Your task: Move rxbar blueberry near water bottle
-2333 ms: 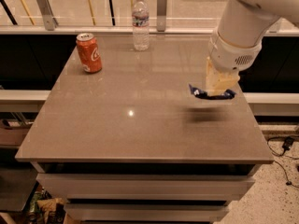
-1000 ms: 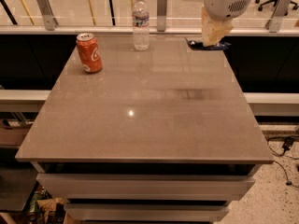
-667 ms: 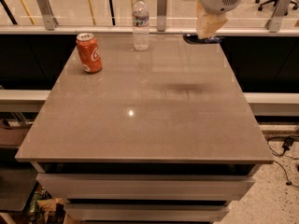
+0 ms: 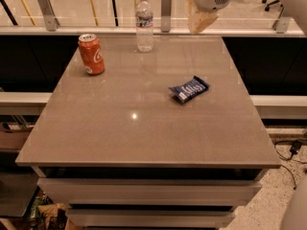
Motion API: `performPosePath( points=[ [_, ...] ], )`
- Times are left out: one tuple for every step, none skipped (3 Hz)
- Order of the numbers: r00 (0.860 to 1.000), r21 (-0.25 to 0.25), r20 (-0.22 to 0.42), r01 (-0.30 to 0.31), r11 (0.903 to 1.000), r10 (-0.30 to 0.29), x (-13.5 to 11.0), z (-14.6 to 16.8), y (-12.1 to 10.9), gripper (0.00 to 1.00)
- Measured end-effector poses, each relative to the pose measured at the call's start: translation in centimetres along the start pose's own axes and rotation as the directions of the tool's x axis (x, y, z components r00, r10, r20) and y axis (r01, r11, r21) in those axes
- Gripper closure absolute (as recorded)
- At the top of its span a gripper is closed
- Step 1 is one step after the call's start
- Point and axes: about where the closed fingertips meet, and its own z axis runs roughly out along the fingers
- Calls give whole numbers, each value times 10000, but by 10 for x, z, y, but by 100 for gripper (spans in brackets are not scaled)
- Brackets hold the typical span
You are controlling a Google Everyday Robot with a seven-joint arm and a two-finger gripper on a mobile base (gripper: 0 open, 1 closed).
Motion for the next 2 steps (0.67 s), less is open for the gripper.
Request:
performPosePath(
  points=[
    [9998,488,106,152,9987,-157,-4,12,-8,100],
    [9998,561,119,166,9983,-173,-5,13,-10,83]
  ],
)
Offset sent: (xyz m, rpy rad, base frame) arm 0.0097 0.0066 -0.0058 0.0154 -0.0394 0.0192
